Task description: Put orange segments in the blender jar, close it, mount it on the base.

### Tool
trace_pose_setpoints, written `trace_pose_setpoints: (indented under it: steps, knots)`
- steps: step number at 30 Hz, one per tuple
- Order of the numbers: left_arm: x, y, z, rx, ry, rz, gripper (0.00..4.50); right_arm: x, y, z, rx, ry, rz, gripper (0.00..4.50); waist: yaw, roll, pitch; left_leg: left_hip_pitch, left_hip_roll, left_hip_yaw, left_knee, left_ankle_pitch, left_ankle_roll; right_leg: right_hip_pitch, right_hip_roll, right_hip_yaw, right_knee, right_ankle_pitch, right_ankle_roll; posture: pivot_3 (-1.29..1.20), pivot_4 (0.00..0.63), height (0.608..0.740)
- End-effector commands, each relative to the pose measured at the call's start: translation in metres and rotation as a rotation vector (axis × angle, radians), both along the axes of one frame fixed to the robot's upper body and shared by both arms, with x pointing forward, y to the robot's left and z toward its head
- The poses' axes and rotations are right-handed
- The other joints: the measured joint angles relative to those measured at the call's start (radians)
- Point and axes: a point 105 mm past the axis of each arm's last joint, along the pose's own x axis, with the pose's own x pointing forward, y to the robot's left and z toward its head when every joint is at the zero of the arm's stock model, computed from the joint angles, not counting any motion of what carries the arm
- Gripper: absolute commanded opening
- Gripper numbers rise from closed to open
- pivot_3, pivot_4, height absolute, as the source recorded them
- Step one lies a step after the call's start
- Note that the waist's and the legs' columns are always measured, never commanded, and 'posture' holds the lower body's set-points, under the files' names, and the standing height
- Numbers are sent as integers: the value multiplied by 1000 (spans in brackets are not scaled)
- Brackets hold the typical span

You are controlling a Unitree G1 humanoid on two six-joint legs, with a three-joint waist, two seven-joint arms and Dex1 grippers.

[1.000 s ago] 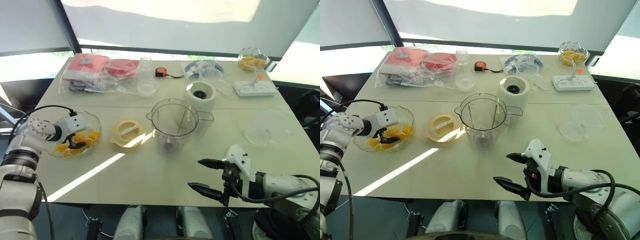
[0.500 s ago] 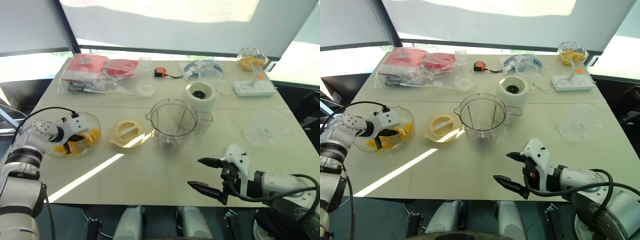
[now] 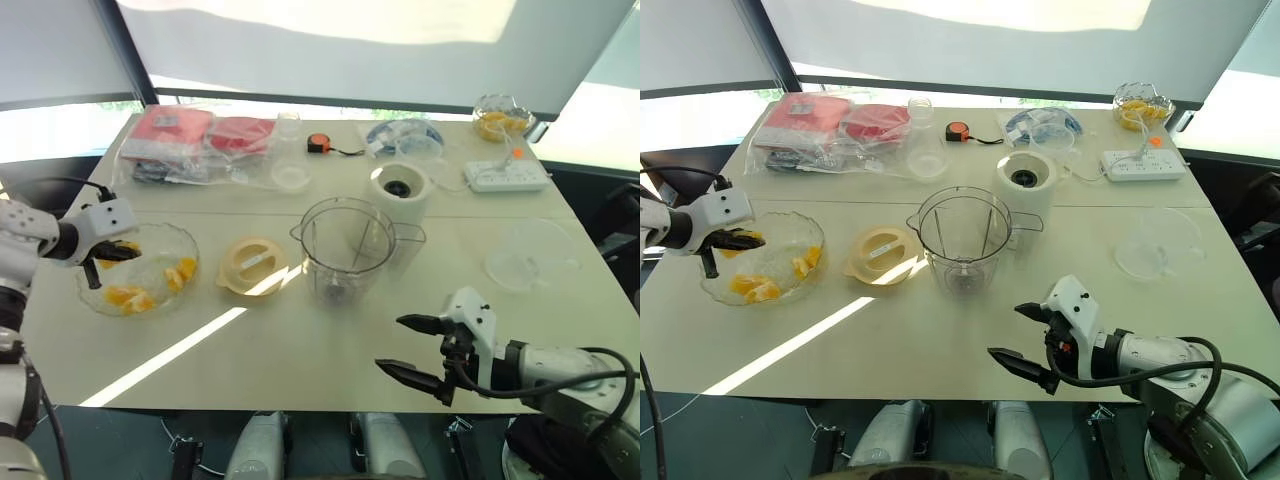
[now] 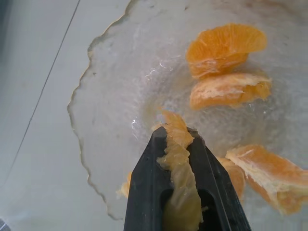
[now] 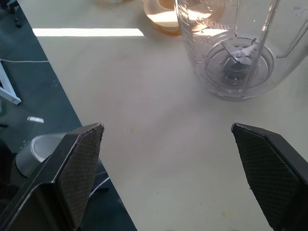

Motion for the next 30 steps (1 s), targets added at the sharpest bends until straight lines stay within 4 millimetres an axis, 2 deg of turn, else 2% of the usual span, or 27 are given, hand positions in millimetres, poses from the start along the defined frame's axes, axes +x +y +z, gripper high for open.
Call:
trace_pose_setpoints:
  steps: [1,4,8,14,19,22,24,27,30]
  knots:
    - [-10,6,11,-55,-14,3,34,1,-1,1,13,-17,2,4500,-1,0,0,0,0,0,0,0,0,0,0,0,0,0,-1,0,150,740]
    - [-18,0,14,-216,-12,-3,34,4,-9,-1,2,-13,-22,4500,-1,0,0,0,0,0,0,0,0,0,0,0,0,-1,-1,0,150,740]
    - [-25,-4,28,-437,-27,5,34,8,-18,-4,-13,-19,-56,4500,3,-1,0,0,0,0,0,0,0,0,0,0,0,-1,-1,0,150,740]
    - [-22,-8,49,-553,-58,-2,34,10,-24,-7,-22,-29,-94,4500,4,-1,0,0,0,0,0,0,0,0,1,0,0,0,0,0,150,740]
    - [-13,-21,65,-581,-79,-48,34,8,-27,-10,-17,-31,-121,4500,3,-1,0,0,0,0,0,0,0,0,1,0,0,1,2,0,150,740]
    - [-4,-43,93,-644,-124,-139,34,8,-31,-12,-17,-33,-151,4500,4,-2,-1,0,0,1,0,0,0,0,1,0,0,1,2,0,150,740]
    - [-1,-53,103,-663,-138,-177,34,8,-32,-13,-15,-36,-159,4500,5,-3,-1,-1,0,2,1,0,0,0,2,0,0,1,2,0,150,740]
    - [7,-81,130,-676,-192,-292,34,9,-32,-13,1,-46,-181,4500,5,-3,-1,-1,0,2,1,0,0,0,2,0,1,1,2,0,150,740]
    - [8,-119,164,-750,-215,-435,34,6,-31,-7,37,-53,-194,4500,8,-4,0,-2,-1,1,2,0,0,0,2,0,0,1,2,0,150,740]
